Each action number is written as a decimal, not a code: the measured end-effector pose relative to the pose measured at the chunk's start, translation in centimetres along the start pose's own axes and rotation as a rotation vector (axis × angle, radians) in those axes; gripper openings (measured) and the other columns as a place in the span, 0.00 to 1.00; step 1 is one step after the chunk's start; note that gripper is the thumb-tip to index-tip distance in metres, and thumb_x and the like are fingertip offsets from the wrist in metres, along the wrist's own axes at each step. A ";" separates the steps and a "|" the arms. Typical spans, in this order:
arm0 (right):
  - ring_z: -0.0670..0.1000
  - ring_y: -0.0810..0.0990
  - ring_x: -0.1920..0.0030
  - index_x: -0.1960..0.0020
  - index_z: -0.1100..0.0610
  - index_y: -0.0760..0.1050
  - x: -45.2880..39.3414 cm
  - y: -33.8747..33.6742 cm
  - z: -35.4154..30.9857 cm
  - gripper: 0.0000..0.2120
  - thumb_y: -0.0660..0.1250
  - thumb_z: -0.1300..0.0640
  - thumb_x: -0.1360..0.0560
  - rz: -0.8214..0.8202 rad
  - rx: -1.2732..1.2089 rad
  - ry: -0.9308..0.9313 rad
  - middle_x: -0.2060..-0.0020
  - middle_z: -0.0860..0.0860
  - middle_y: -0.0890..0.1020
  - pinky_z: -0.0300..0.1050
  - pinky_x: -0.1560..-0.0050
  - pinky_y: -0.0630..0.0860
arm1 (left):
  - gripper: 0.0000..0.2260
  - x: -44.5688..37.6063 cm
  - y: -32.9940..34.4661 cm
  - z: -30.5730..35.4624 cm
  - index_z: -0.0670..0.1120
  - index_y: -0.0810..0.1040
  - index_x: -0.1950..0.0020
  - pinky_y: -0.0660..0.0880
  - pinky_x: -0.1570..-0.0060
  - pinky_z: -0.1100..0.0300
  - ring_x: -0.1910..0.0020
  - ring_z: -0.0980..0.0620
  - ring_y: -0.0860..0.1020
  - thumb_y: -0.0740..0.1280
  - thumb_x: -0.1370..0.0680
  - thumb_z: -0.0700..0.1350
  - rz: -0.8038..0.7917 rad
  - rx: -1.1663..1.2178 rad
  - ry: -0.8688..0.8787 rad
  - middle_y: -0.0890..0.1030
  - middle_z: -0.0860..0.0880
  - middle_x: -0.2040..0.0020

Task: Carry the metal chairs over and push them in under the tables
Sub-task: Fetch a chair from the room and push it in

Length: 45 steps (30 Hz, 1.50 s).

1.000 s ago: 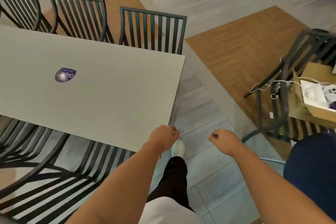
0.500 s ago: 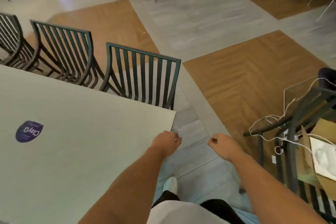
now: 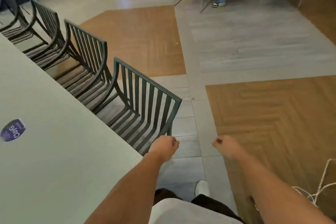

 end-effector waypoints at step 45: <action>0.58 0.83 0.49 0.42 0.59 0.80 -47.5 -15.6 -52.3 0.20 0.61 0.43 0.17 -0.581 1.140 -1.083 0.49 0.57 0.85 0.50 0.49 0.78 | 0.15 -33.8 -25.8 -0.9 0.46 0.80 0.49 0.74 0.59 0.54 0.60 0.48 0.79 0.58 0.14 0.53 0.561 0.715 -1.075 0.83 0.47 0.56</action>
Point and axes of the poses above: each hand's wrist, its own x-axis away from the middle knuckle, its own y-axis out of the palm, z = x × y, the point moved 6 cm from there along -x, towards the middle knuckle
